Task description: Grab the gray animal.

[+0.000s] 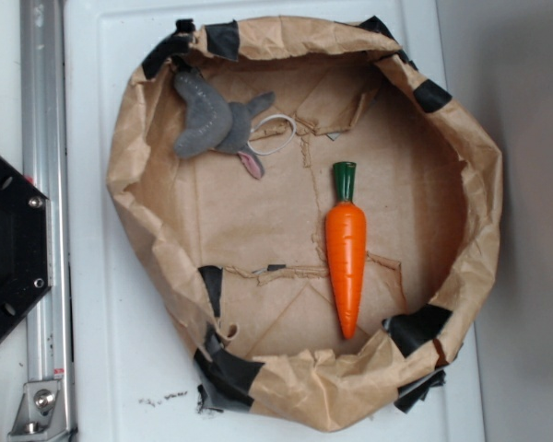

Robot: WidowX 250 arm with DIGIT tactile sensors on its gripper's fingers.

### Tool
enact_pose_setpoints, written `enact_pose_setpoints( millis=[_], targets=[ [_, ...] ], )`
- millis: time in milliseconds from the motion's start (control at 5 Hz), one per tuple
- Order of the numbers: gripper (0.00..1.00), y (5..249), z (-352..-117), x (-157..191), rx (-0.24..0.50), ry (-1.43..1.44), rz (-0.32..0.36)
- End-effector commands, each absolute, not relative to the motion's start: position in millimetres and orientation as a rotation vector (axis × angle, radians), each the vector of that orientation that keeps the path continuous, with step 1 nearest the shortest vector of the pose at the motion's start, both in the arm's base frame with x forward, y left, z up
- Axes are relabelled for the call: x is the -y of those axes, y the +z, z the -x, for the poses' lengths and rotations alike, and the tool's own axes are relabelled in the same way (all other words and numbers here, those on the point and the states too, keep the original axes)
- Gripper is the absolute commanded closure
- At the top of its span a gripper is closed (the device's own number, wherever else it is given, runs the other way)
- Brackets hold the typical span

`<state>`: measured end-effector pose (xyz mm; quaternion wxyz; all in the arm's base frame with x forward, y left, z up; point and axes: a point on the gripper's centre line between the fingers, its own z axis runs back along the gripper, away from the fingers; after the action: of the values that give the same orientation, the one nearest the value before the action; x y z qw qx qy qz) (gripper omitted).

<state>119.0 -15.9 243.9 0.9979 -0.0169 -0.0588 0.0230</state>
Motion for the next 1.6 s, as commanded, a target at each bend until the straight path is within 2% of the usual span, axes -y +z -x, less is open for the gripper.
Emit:
enact_pose_setpoints(
  millis=[0,200,400,600,800,1000,1200,1400],
  targets=[
    [0.0,243.9,-119.0,15.9,0.118,0.046,0.034],
    [0.0,207.9,-169.0,-3.7,0.106,0.029,0.032],
    [0.0,185.4,-223.6,-8.5,0.131,-0.227,-0.101],
    [0.0,155.3,-265.4,-5.0,0.103,-0.487,-0.183],
    [0.0,102.5,-274.0,-13.5,0.065,-0.668,-0.259],
    [0.0,50.2,-249.2,-21.0,-0.122,-0.83,-0.295],
    [0.0,17.2,-210.4,-40.1,-0.199,-0.829,-0.205],
    [0.0,25.3,-207.4,-67.1,-0.2,-0.738,-0.201]
  ],
)
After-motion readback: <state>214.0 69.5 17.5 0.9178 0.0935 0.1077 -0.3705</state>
